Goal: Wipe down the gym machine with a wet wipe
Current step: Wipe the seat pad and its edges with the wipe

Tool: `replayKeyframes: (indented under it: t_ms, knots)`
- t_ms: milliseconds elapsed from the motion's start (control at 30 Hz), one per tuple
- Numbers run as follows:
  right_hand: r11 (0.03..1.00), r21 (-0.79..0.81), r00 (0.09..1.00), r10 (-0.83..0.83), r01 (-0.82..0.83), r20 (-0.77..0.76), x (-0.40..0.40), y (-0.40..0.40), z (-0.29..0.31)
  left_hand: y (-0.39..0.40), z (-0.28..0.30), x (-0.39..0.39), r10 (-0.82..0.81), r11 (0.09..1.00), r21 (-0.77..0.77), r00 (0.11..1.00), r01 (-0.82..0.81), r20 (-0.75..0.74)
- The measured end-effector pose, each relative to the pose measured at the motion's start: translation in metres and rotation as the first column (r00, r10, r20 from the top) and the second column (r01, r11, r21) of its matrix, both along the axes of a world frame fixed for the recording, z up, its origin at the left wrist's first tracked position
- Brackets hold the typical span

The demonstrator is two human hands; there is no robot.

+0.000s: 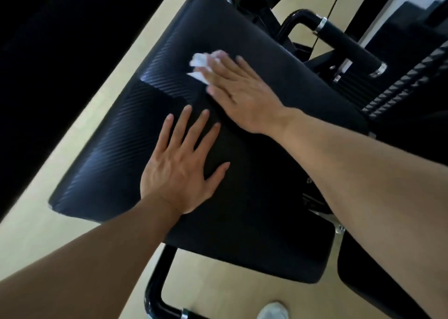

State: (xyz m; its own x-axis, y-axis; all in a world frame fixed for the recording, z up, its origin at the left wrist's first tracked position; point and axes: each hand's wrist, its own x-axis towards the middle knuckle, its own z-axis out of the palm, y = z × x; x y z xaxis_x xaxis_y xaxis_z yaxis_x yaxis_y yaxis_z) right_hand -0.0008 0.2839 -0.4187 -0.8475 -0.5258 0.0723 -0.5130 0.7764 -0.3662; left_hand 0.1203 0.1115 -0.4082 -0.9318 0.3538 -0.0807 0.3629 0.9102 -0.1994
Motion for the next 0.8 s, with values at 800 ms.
replayKeyframes:
  t_ms: [800]
  knots:
    - [0.836,-0.063,0.822,-0.517,0.545,0.24,0.123,-0.095,0.0,-0.115,0.003,0.142,0.102,0.739,0.673,0.99,-0.012,-0.095]
